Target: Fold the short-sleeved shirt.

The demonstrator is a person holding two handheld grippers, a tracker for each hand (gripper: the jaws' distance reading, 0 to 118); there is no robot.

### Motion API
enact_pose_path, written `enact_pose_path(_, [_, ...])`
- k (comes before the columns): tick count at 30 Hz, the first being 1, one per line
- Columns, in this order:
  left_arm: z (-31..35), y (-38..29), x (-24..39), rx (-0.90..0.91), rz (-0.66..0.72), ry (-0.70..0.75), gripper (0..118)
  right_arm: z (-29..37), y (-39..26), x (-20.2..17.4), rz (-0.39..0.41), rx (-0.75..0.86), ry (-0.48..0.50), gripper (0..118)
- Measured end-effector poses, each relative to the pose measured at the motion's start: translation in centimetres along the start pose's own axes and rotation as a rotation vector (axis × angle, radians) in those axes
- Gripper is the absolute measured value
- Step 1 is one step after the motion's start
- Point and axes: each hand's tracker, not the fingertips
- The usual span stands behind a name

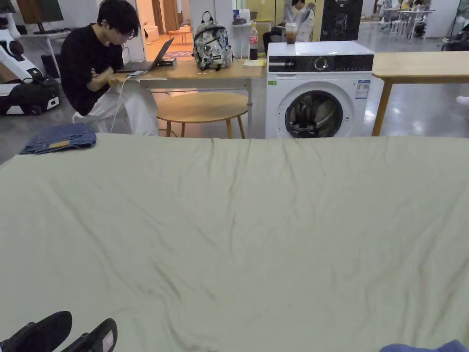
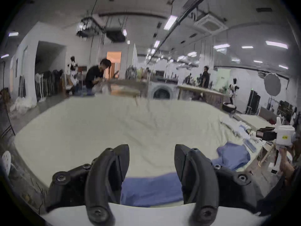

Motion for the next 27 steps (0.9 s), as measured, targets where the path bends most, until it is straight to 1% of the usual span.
enact_pose_path(1, [0.1,0.7,0.9,0.019,-0.011,0.001,57,-0.4,1.0,-1.1,0.004,0.003,0.041,52])
enact_pose_path(2, [0.2,1.2,1.5,0.039,-0.01,-0.009,57,-0.7,1.7,-2.0,0.005,0.001,0.074,45])
enact_pose_path(3, [0.3,1.6,2.4,0.05,-0.006,-0.032,52,-1.2,1.9,-2.7,-0.012,0.004,0.107,31])
enact_pose_path(4, [0.4,1.7,2.9,0.075,-0.002,-0.072,31,-1.8,2.0,-3.2,-0.028,0.008,0.14,4])
enact_pose_path(5, [0.4,1.6,3.2,0.09,-0.01,-0.106,5,-2.2,1.9,-3.7,-0.037,0.014,0.147,0])
enact_pose_path(6, [0.2,1.4,3.5,0.083,-0.004,-0.116,0,-2.5,1.9,-4.1,-0.04,0.003,0.153,0])
enact_pose_path(7, [0.1,1.5,3.9,0.099,-0.007,-0.115,0,-2.8,1.8,-4.4,-0.038,-0.009,0.202,0])
enact_pose_path(9, [-0.3,1.1,3.7,-0.03,0.049,-0.197,0,-2.9,1.7,-4.9,-0.044,-0.016,0.194,0])
enact_pose_path(10, [-0.2,1.0,3.7,0.007,0.036,-0.192,0,-2.9,1.7,-4.9,-0.042,-0.025,0.207,0])
enact_pose_path(11, [-0.4,1.0,3.1,-0.002,0.031,-0.199,0,-2.9,1.6,-5.0,-0.037,-0.029,0.215,0])
enact_pose_path(12, [-0.4,0.8,2.6,-0.056,0.046,-0.192,0,-2.8,1.6,-5.0,-0.033,-0.03,0.211,0])
enact_pose_path(13, [-0.3,0.9,2.0,-0.034,0.047,-0.18,0,-2.7,1.7,-4.9,-0.03,-0.031,0.208,0])
enact_pose_path(14, [-0.2,0.9,1.0,-0.045,0.074,-0.175,0,-2.5,1.7,-4.7,-0.029,-0.031,0.206,0])
enact_pose_path(15, [-0.2,0.7,-0.2,-0.064,0.134,-0.178,0,-2.4,1.6,-4.4,-0.03,-0.032,0.203,0])
enact_pose_path(16, [-0.3,0.6,-1.7,-0.073,0.178,-0.175,4,-2.3,1.6,-4.0,-0.033,-0.037,0.203,0])
enact_pose_path(17, [-0.4,0.1,-3.2,-0.104,0.256,-0.18,26,-2.2,1.4,-3.8,-0.035,-0.038,0.201,0])
enact_pose_path(18, [-0.7,-0.4,-5.1,-0.127,0.306,-0.182,58,-2.0,1.2,-3.4,-0.043,-0.044,0.197,0])
enact_pose_path(19, [-1.4,-1.3,-7.0,-0.179,0.366,-0.195,75,-2.0,0.9,-3.0,-0.059,-0.06,0.197,0])
enact_pose_path(23, [-3.6,-5.7,-12.0,-0.336,0.488,-0.211,75,-2.0,-0.6,-1.9,-0.1,-0.111,0.2,0])
enact_pose_path(25, [-5.2,-8.1,-14.1,-0.395,0.562,-0.186,75,-2.1,-1.3,-1.6,-0.12,-0.13,0.194,0])
enact_pose_path(27, [-6.9,-10.4,-16.0,-0.419,0.655,-0.237,75,-2.5,-1.9,-1.3,-0.136,-0.157,0.193,0])
